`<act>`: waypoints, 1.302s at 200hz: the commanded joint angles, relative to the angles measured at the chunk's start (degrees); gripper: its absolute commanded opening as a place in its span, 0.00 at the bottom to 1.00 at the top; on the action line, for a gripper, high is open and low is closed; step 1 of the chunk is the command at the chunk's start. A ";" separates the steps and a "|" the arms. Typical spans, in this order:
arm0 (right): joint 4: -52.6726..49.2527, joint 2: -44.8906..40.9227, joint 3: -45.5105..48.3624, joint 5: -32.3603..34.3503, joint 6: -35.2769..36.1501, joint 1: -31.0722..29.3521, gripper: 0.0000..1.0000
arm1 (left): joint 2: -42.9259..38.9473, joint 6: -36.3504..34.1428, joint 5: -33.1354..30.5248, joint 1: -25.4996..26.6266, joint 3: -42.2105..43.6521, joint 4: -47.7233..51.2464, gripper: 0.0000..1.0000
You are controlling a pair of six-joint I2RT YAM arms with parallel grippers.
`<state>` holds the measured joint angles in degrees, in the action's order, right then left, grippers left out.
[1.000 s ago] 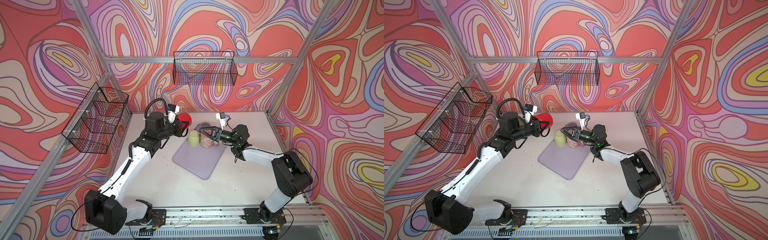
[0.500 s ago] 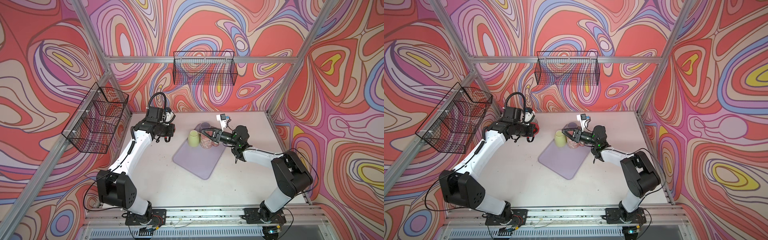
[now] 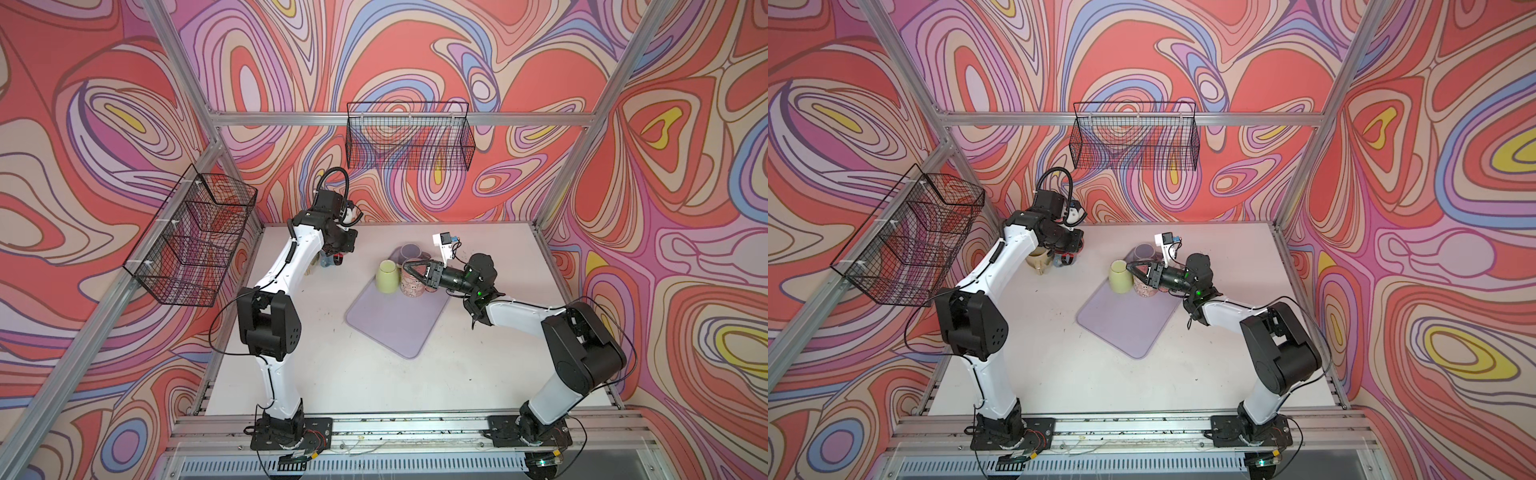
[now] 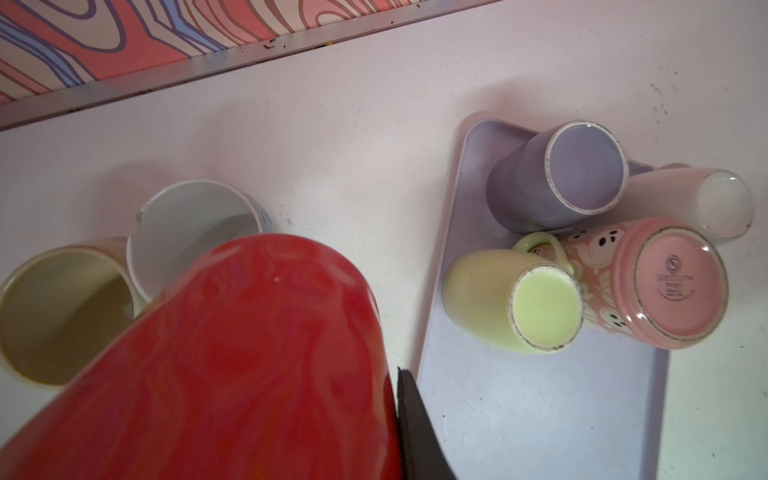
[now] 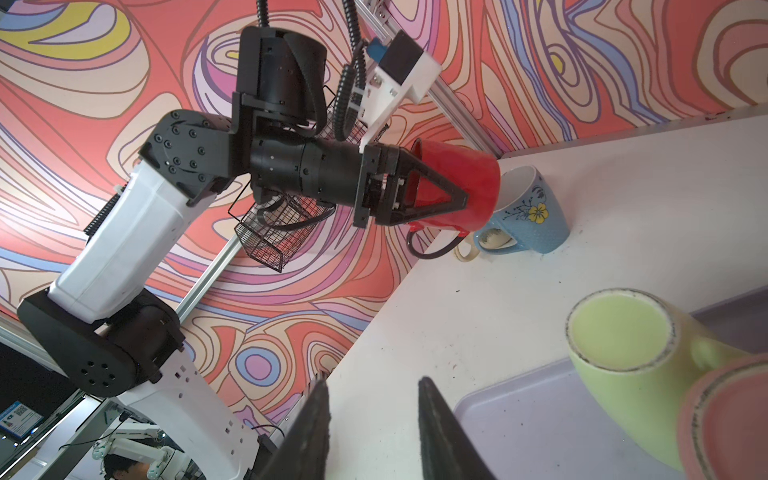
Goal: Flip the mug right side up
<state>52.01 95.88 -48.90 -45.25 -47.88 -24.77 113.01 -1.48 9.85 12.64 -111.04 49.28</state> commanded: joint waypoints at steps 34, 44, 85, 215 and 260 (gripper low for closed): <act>-1.40 -2.77 1.26 2.01 2.08 0.24 0.36 | 6.36 -4.47 -2.56 2.37 -9.82 4.44 0.00; -1.71 -3.00 1.26 2.34 2.21 0.25 0.36 | 7.78 -4.80 -2.81 2.59 -11.21 4.98 0.00; -4.03 -4.76 1.53 4.28 3.95 0.28 0.36 | 12.42 -6.24 -4.08 3.49 -14.96 6.51 0.00; -5.85 -5.96 1.97 5.09 4.72 0.25 0.37 | 22.92 -7.60 -4.19 3.79 -22.68 8.65 0.00; -6.02 -6.40 2.76 5.70 4.77 0.33 0.38 | 24.78 -7.80 -4.49 3.65 -23.07 8.60 0.00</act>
<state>46.39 90.96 -47.35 -40.47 -43.97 -24.77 137.36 -7.53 6.35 16.19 -131.66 57.41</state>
